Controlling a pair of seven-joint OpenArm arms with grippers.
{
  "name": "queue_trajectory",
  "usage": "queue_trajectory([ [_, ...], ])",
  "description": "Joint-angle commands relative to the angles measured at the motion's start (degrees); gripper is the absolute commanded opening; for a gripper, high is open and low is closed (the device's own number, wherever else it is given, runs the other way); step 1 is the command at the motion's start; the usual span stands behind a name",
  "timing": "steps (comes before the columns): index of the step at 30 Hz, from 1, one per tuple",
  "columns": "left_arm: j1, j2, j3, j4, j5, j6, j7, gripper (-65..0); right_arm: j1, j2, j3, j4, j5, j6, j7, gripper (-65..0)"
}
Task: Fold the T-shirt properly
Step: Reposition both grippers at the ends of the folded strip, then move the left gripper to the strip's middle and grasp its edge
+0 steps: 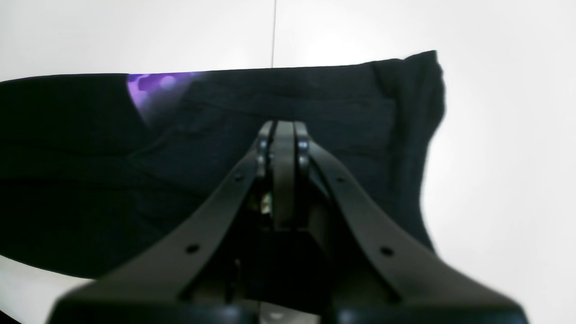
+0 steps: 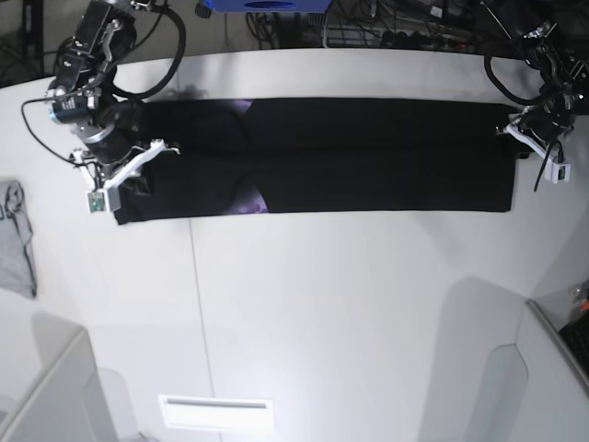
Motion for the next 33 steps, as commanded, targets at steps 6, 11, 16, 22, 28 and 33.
queue_trajectory([
  [6,-1.76,-0.45,-0.31,-3.49,1.73,-0.43,2.14,-65.0,-1.19,0.25,0.25,0.84,0.56,0.30,1.45,-65.0],
  [11,-0.53,-0.62,-0.31,-3.40,1.73,-0.43,-5.77,-65.0,-2.43,0.16,0.16,0.92,0.56,0.30,1.45,-65.0],
  [16,1.84,-0.27,-0.31,0.46,1.73,-0.43,-7.09,-65.0,-3.66,0.16,0.16,0.92,0.56,0.30,1.45,-65.0],
  [22,7.56,0.61,0.04,12.77,1.81,-0.43,-8.68,-65.0,-3.83,0.16,0.16,0.92,0.56,0.30,1.45,-65.0],
  [28,12.39,5.71,0.48,27.36,2.34,-0.43,-8.59,-65.0,-3.83,0.07,0.08,0.92,0.56,0.30,1.19,-65.0],
  [33,15.12,7.46,6.11,32.11,2.08,3.22,-8.59,-65.0,-3.74,0.07,0.08,0.92,0.56,0.30,1.10,-65.0],
])
